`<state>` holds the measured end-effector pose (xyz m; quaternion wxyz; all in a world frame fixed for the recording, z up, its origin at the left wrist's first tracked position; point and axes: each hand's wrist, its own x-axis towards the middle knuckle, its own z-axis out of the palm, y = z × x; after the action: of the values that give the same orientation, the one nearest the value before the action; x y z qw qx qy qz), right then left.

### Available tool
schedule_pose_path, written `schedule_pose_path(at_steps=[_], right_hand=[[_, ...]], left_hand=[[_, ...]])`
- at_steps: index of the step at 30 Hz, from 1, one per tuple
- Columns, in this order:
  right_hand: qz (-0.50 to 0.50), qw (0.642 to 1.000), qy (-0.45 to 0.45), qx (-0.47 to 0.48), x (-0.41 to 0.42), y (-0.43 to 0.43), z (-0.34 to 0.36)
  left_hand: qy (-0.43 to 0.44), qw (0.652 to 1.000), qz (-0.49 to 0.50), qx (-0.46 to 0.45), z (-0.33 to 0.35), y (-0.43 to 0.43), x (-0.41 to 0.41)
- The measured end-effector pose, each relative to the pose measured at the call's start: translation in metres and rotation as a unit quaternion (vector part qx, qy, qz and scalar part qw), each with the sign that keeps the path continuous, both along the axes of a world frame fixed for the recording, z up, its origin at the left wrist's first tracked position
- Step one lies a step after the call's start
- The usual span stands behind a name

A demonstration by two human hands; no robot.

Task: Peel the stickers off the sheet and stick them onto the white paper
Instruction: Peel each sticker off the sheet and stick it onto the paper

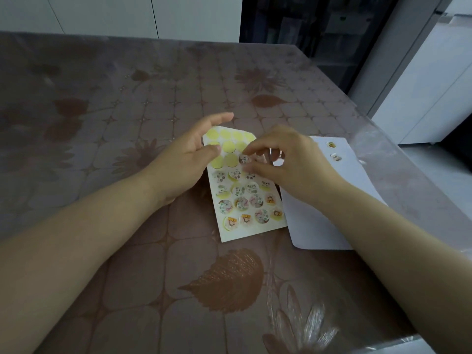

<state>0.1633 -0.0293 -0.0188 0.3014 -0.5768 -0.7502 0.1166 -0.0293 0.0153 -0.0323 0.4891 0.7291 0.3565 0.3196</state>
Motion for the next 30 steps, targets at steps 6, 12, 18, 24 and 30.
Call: schedule_pose_path(at_steps=[6,12,18,24,30], right_hand=[[0.026,0.997,0.075,-0.005,-0.0063,-0.0026,-0.0002],[0.056,0.991,0.112,-0.037,-0.003,-0.0026,0.0031],[0.03,0.987,0.145,-0.059,-0.0039,-0.0018,0.0014],[0.016,0.983,0.164,-0.078,-0.0054,-0.0026,0.0018],[0.004,0.982,0.169,-0.079,-0.0079,-0.0029,0.0003]], left_hand=[[0.027,1.0,-0.005,0.003,0.0003,-0.0011,0.0021],[0.01,1.0,-0.016,-0.015,0.0002,0.0011,0.0022],[-0.013,0.999,-0.024,-0.038,0.0007,0.0018,0.0029],[0.007,1.0,-0.013,-0.025,0.0019,0.0014,0.0023],[0.003,0.999,-0.009,-0.04,0.0034,0.0014,0.0019]])
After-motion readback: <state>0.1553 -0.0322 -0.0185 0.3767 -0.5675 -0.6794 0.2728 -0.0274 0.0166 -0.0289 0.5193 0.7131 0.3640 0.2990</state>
